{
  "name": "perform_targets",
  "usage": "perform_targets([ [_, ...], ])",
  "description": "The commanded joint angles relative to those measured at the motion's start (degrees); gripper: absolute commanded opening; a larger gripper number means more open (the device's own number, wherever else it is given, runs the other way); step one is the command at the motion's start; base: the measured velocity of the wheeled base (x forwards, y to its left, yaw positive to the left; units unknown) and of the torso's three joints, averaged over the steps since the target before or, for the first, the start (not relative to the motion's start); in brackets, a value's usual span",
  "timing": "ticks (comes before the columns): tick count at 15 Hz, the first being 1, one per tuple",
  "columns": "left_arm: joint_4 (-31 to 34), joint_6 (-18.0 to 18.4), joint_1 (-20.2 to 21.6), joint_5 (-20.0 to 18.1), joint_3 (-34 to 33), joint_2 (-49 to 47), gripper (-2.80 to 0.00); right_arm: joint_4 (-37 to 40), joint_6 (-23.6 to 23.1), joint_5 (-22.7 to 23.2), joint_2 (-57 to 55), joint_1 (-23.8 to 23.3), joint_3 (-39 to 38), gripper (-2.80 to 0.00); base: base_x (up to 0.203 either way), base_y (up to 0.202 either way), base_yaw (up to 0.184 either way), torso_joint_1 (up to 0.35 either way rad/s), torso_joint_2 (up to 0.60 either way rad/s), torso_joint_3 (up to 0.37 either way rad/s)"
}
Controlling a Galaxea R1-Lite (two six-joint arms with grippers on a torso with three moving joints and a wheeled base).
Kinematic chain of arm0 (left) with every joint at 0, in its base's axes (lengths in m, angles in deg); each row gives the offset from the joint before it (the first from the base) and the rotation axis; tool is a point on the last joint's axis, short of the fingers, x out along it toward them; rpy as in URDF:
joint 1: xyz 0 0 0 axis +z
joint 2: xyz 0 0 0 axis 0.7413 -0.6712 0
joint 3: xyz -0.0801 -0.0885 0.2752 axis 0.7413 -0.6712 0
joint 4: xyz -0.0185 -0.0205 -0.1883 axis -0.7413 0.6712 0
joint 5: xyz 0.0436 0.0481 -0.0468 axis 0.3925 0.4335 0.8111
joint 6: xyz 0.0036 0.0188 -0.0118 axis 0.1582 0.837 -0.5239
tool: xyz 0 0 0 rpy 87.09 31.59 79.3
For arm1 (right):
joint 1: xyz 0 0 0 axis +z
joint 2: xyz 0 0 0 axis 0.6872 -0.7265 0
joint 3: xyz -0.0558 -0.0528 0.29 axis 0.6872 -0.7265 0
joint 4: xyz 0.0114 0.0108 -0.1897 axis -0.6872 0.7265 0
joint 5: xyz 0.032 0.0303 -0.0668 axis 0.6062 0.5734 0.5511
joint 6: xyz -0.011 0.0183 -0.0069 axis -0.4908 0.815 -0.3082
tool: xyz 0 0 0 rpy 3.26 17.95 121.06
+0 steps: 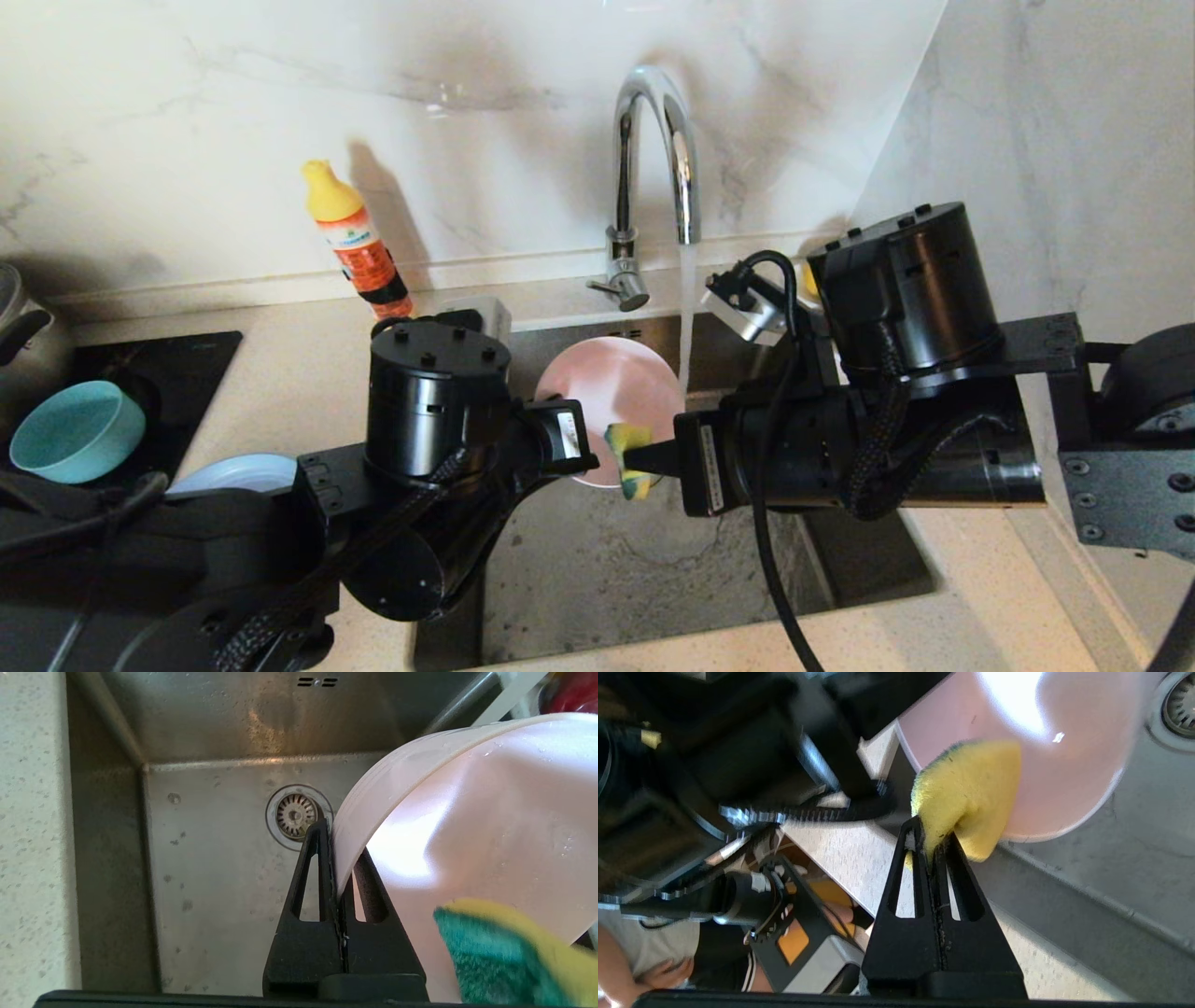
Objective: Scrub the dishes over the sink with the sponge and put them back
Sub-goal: Wipe the bowl
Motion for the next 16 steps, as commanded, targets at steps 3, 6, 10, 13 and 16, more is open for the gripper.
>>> perform_targets([
  [3,-0.4,-0.1,-0.6,0.1,-2.2,1.1,-2.80,0.1,0.1,0.1,-1.0,-0.6,3.0,-2.80,0.000,0.000,0.000,0.000,0.00,0.000],
  [6,-2.8,-0.1,-1.9,-0.1,-4.2,0.9,-2.80,0.2,-0.2,0.1,-1.5,-0.5,4.8,-2.80,0.000,0.000,0.000,0.000,0.00,0.000],
  [10,-3.0,-0.2,-2.2,-0.3,-5.1,0.9,-2.80,0.2,-0.5,0.0,-3.8,-1.3,6.4,-2.80,0.000,0.000,0.000,0.000,0.00,0.000],
  [13,-3.1,-0.2,-2.1,-0.2,-5.3,1.2,-2.80,0.7,-0.7,0.1,-2.9,-3.5,6.7,-2.80,0.000,0.000,0.000,0.000,0.00,0.000],
  [16,-3.1,-0.3,-2.0,-0.1,-5.4,1.5,-2.80,2.3,-0.7,0.2,0.7,-4.5,4.8,-2.80,0.000,0.000,0.000,0.000,0.00,0.000],
])
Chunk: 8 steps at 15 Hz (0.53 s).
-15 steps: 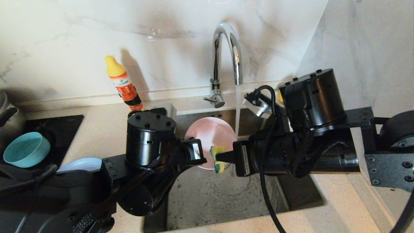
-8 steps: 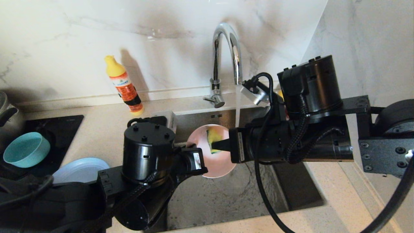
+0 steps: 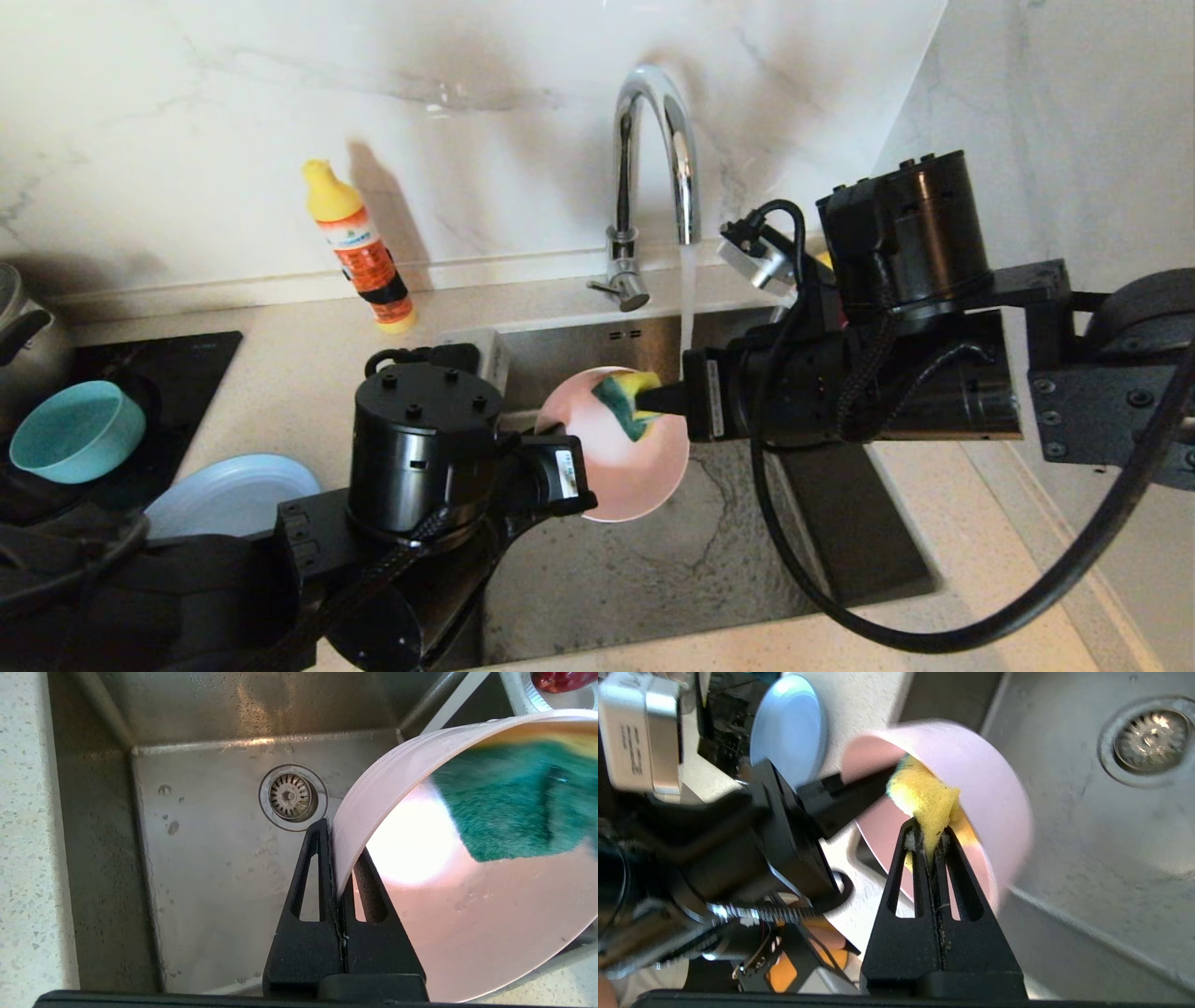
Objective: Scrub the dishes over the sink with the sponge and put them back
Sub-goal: Wipe the bowl
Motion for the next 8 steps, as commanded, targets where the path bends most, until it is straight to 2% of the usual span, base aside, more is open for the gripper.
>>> perform_targets([
  [1,-0.2,-0.2,0.1,0.2,-0.1,0.4,-2.80,1.1,0.1,0.1,3.1,-0.5,-1.9,-2.80,0.000,0.000,0.000,0.000,0.00,0.000],
  [8,-0.4,-0.2,0.4,0.6,0.5,0.9,-2.80,1.6,0.2,0.2,4.7,0.0,-6.5,-2.80,0.000,0.000,0.000,0.000,0.00,0.000],
])
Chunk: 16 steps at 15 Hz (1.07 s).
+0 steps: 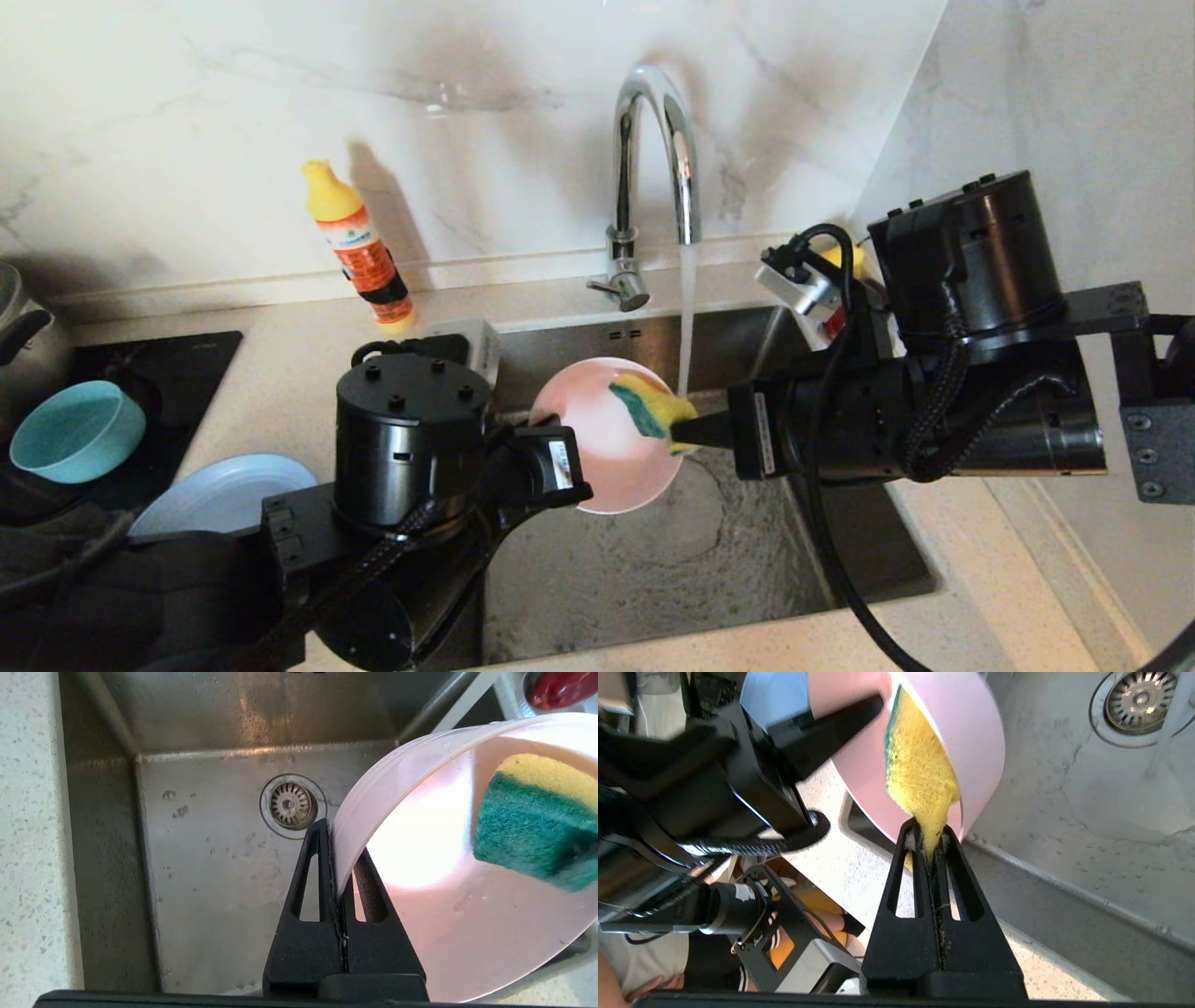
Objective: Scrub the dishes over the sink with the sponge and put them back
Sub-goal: Wipe the bowl
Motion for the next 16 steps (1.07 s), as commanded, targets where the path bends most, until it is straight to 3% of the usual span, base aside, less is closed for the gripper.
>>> perform_targets([
  [1,-0.2,-0.1,0.2,0.2,0.4,0.0,-2.80,0.0,0.1,0.2,-0.3,0.7,-0.6,-2.80,0.000,0.000,0.000,0.000,0.00,0.000],
  [10,-0.2,-0.1,1.1,0.1,2.7,-0.7,-2.80,-0.7,0.4,-0.2,-5.0,7.3,0.9,-2.80,0.000,0.000,0.000,0.000,0.00,0.000],
  [16,-0.2,-0.7,1.1,0.1,2.0,-0.3,-2.80,-0.7,0.7,-0.4,-6.4,7.1,4.6,-2.80,0.000,0.000,0.000,0.000,0.00,0.000],
])
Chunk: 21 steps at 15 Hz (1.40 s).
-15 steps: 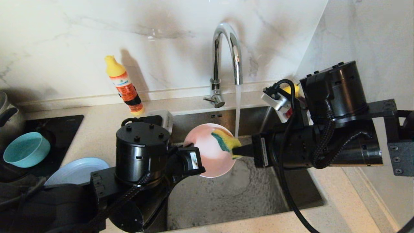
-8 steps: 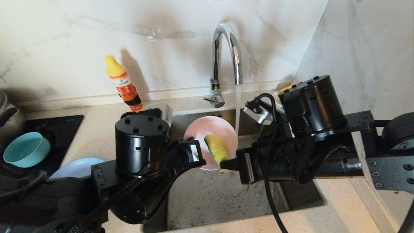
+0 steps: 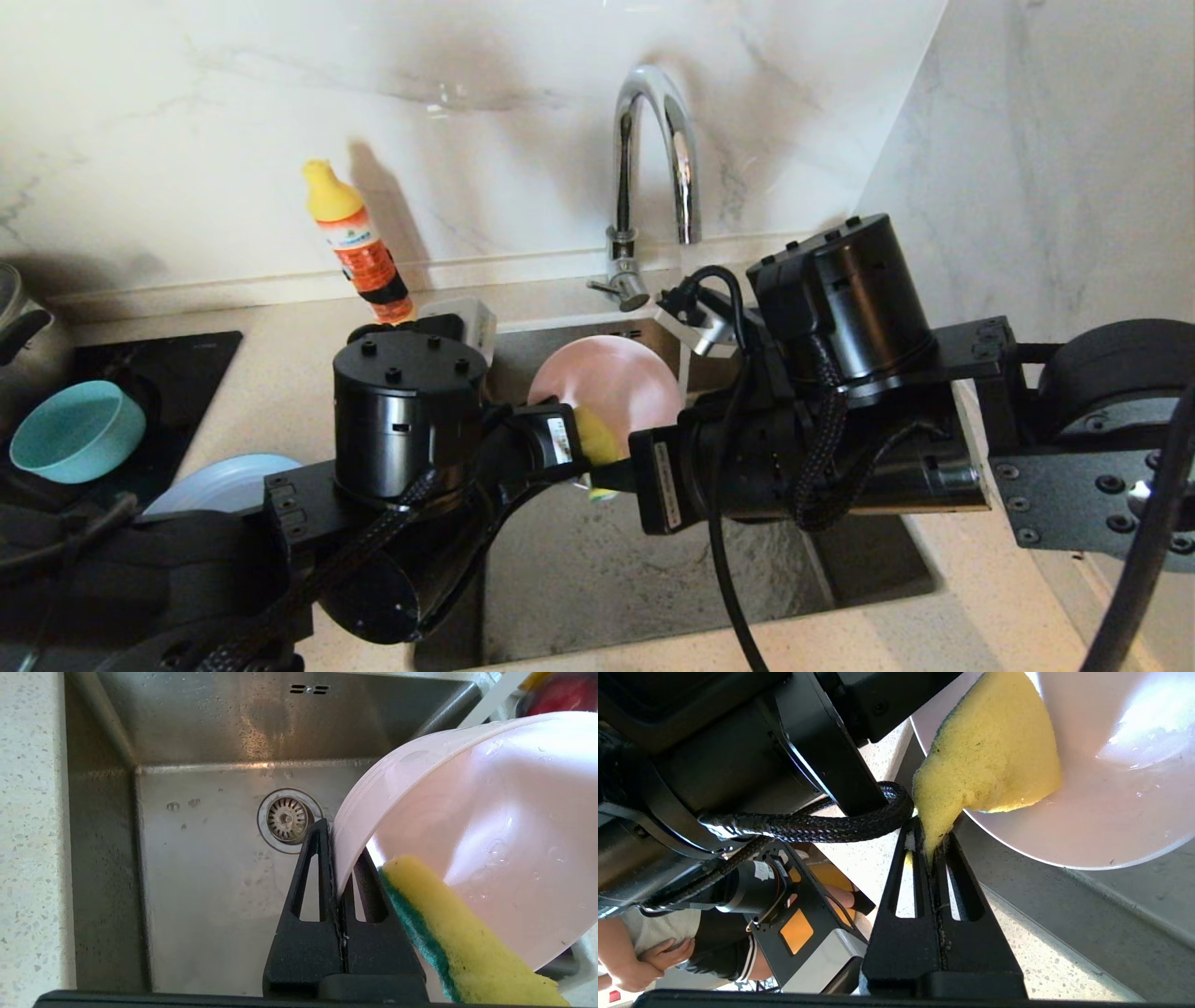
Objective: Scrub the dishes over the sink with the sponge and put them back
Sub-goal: Wipe the bowl
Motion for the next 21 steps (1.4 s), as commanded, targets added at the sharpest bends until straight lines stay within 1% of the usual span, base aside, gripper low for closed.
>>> perform_targets([
  [1,-0.2,-0.4,0.0,0.3,0.0,0.2,-2.80,0.1,0.1,0.1,0.3,-0.8,0.0,-2.80,0.000,0.000,0.000,0.000,0.00,0.000],
  [6,-0.2,-0.5,0.8,0.1,-0.2,-0.1,-2.80,0.2,0.3,0.2,5.2,-5.6,-3.6,-2.80,0.000,0.000,0.000,0.000,0.00,0.000],
  [10,-0.2,-0.5,0.8,0.2,-0.3,0.0,-2.80,0.2,0.3,0.2,6.8,-8.3,-3.5,-2.80,0.000,0.000,0.000,0.000,0.00,0.000],
  [17,-0.1,-0.4,0.6,-0.2,-1.7,0.9,-2.80,-0.1,0.0,0.6,5.1,-8.4,0.6,-2.80,0.000,0.000,0.000,0.000,0.00,0.000],
  [21,0.0,-0.3,0.5,-1.1,-1.8,1.6,-2.80,-0.2,-0.2,0.4,3.4,-5.8,1.3,-2.80,0.000,0.000,0.000,0.000,0.00,0.000],
])
